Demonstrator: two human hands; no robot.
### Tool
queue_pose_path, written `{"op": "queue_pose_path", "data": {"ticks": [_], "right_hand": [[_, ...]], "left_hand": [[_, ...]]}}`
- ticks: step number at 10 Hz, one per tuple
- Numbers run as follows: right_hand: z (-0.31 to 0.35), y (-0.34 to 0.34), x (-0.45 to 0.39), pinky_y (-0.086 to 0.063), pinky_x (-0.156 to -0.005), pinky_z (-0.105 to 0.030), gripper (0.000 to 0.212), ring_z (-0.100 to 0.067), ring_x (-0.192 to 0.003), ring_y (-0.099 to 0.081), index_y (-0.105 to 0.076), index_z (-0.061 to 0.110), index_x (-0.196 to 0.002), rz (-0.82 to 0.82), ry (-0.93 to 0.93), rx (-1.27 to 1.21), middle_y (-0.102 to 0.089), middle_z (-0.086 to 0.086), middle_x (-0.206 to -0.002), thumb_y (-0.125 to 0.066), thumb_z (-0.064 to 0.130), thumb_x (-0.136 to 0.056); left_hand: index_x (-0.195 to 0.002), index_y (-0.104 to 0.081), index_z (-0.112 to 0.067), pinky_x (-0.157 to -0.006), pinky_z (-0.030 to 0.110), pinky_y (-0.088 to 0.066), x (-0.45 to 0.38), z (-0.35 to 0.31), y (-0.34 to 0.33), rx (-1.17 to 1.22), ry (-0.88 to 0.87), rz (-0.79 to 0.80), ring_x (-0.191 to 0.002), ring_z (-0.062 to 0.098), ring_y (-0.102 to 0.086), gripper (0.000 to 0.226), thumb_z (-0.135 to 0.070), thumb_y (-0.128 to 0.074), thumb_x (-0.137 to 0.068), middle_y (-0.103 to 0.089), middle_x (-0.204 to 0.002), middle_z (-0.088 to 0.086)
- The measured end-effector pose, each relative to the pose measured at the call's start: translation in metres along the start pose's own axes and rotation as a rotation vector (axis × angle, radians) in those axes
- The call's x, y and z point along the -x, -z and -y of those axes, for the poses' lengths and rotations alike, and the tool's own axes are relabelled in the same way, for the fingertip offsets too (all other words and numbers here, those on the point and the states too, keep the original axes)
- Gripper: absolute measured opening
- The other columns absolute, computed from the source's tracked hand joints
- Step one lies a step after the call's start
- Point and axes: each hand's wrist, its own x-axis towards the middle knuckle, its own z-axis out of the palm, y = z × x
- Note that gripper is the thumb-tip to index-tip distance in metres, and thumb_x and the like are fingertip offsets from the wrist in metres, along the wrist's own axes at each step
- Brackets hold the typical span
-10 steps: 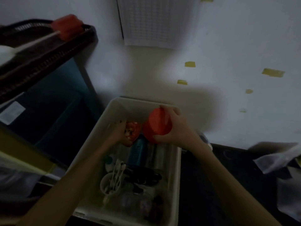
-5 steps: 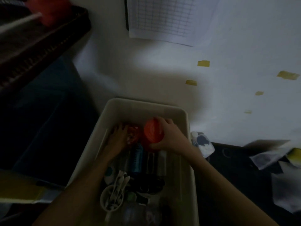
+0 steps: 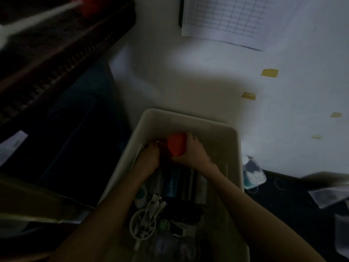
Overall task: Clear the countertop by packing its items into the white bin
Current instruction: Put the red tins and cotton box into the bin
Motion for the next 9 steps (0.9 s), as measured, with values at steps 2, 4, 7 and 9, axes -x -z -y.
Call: {"op": "queue_pose_path", "data": {"ticks": [2,4,7,9], "right_hand": [[0.023,-0.034,-0.022,-0.039,-0.105,-0.049,0.111,-0.043,-0.126,-0.042,-0.022,0.009,-0.149,0.002,0.051,0.076,-0.035,-0.021,-0.143,-0.084,0.047,-0.065],[0.029,-0.055,-0.021,-0.046,-0.103,-0.048,0.108,-0.040,-0.122,-0.047,-0.023,0.011,-0.148,-0.082,0.104,-0.080,-0.026,-0.019,-0.144,-0.087,0.037,-0.066],[0.011,-0.004,0.003,-0.042,-0.105,-0.036,0.082,-0.031,-0.121,-0.052,-0.039,0.005,-0.141,-0.007,0.163,-0.188,-0.050,-0.018,-0.133,-0.083,0.022,-0.073],[-0.022,0.095,0.067,-0.053,-0.074,-0.015,0.029,-0.004,-0.084,-0.067,-0.063,0.013,-0.115,-0.407,0.197,-0.410,-0.070,0.004,-0.099,-0.071,0.014,-0.087]], "left_hand": [[-0.126,-0.056,0.003,-0.099,0.044,-0.048,0.004,-0.003,0.031,0.004,0.142,0.011,-0.117,0.038,-0.056,0.033,-0.006,-0.051,-0.095,-0.058,-0.128,0.023],[-0.144,-0.039,-0.012,-0.102,0.038,-0.045,0.015,-0.002,0.040,0.022,0.071,0.051,-0.123,0.032,-0.053,0.057,-0.005,-0.055,-0.090,-0.052,-0.138,0.017],[-0.145,-0.039,-0.007,-0.101,0.028,-0.036,0.007,-0.015,0.014,-0.071,0.095,-0.082,-0.129,0.031,-0.048,0.058,-0.041,-0.048,-0.099,-0.045,-0.146,0.016],[-0.147,-0.037,-0.009,-0.105,0.039,-0.040,0.013,-0.034,0.027,-0.313,0.015,-0.073,-0.124,0.035,-0.050,0.058,-0.027,-0.057,-0.095,-0.047,-0.142,0.021]]}}
